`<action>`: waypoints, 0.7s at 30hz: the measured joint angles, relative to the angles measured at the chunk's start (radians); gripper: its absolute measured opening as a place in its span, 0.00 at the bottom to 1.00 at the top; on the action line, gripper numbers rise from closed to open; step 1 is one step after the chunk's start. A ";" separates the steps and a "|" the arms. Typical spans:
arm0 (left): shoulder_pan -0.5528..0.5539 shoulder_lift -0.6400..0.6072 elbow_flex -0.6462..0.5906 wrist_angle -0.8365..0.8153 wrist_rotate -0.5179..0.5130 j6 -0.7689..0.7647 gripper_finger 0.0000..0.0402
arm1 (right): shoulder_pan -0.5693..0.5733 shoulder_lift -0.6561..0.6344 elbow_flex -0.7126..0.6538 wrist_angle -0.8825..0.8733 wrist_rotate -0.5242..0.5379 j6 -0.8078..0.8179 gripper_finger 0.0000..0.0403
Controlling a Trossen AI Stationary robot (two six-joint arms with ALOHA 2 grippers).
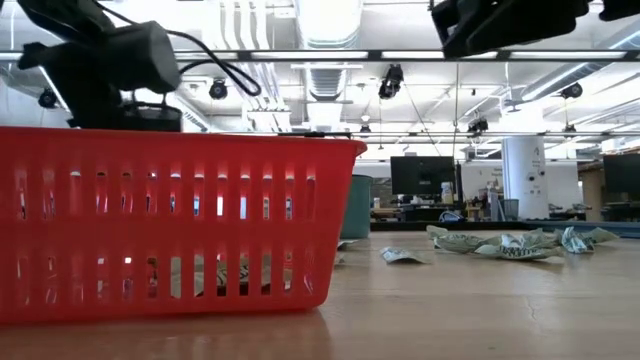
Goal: Pick and place items into bin
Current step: Put the green stevia packet into the red bin
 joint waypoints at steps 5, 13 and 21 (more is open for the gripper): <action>0.092 -0.001 0.001 0.067 0.086 0.102 0.32 | 0.000 -0.035 -0.013 0.004 0.008 0.020 0.28; 0.175 0.000 -0.001 0.076 0.165 0.155 0.32 | 0.000 -0.035 -0.018 0.002 0.008 0.021 0.27; 0.196 0.010 -0.021 0.083 0.210 0.201 0.32 | 0.000 -0.032 -0.021 0.003 0.007 0.021 0.25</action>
